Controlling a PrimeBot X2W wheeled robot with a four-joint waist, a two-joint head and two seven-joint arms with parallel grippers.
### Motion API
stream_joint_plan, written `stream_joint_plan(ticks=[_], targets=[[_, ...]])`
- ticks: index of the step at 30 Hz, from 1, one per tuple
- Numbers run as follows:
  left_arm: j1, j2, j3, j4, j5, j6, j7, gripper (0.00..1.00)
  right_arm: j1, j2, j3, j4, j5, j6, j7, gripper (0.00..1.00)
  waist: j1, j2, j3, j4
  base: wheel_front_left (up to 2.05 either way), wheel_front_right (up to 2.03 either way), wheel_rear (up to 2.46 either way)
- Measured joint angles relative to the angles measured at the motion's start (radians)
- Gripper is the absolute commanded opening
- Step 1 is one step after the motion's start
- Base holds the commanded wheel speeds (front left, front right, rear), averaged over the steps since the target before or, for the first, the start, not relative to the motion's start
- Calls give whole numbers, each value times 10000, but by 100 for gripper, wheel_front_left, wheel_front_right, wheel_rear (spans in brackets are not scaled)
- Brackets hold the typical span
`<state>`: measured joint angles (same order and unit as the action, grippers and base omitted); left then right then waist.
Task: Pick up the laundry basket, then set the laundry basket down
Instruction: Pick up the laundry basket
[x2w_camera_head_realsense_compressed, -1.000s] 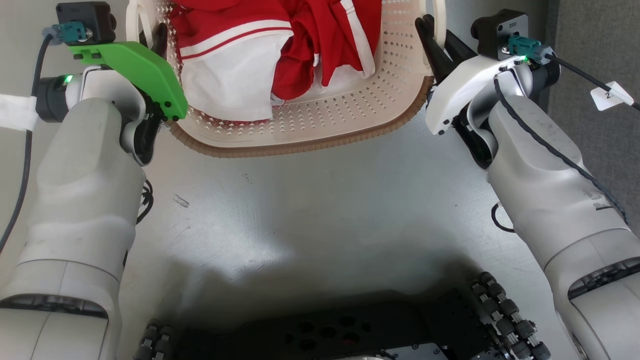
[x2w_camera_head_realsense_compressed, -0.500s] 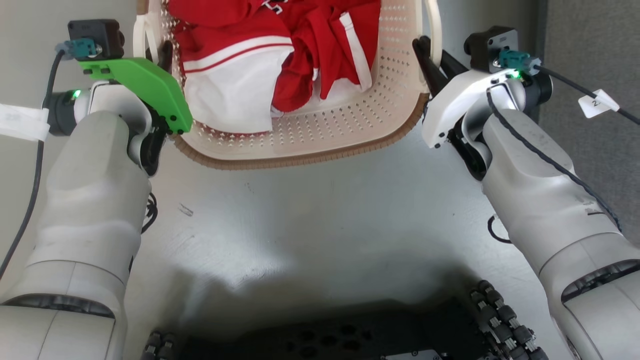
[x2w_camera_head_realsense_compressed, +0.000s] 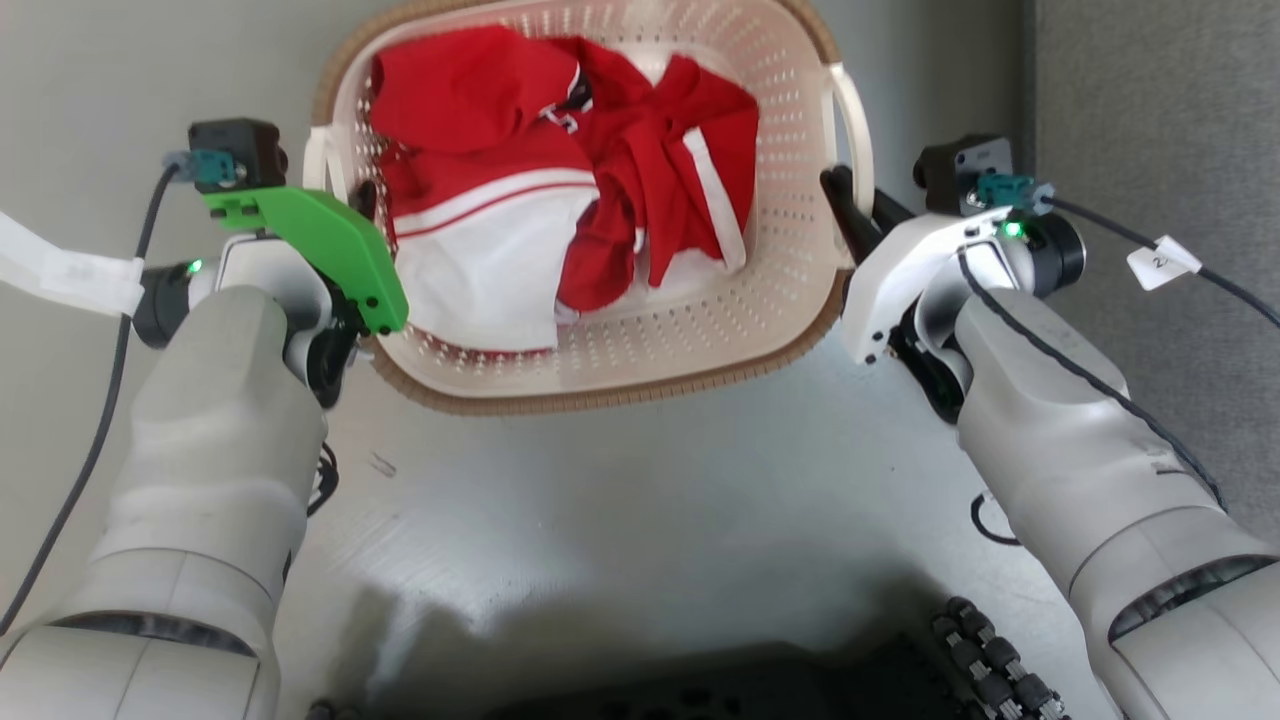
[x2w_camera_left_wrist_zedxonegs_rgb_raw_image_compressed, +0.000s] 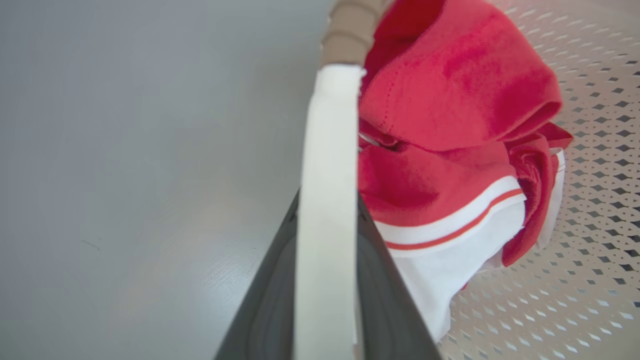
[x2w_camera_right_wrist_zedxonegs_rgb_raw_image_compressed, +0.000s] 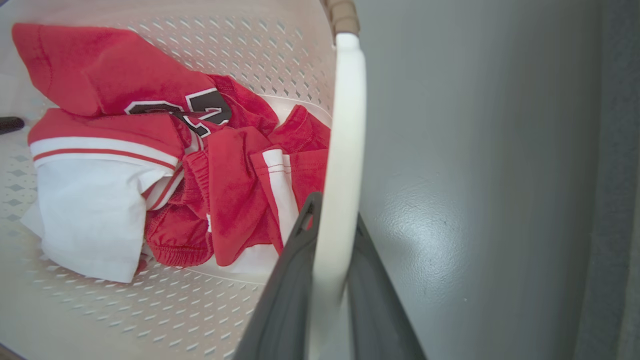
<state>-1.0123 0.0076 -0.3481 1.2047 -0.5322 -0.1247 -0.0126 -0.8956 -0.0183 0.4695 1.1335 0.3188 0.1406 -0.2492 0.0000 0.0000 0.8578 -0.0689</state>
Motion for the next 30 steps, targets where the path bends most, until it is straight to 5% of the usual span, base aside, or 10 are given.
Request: stream_joint_plan(ticks=[30], targets=[[1362,-105,-88,673,-635,-75,1352,0,1569,2,1542,-35,2050,-2,1505,0,0,0,-3044,-25,0,0,0]])
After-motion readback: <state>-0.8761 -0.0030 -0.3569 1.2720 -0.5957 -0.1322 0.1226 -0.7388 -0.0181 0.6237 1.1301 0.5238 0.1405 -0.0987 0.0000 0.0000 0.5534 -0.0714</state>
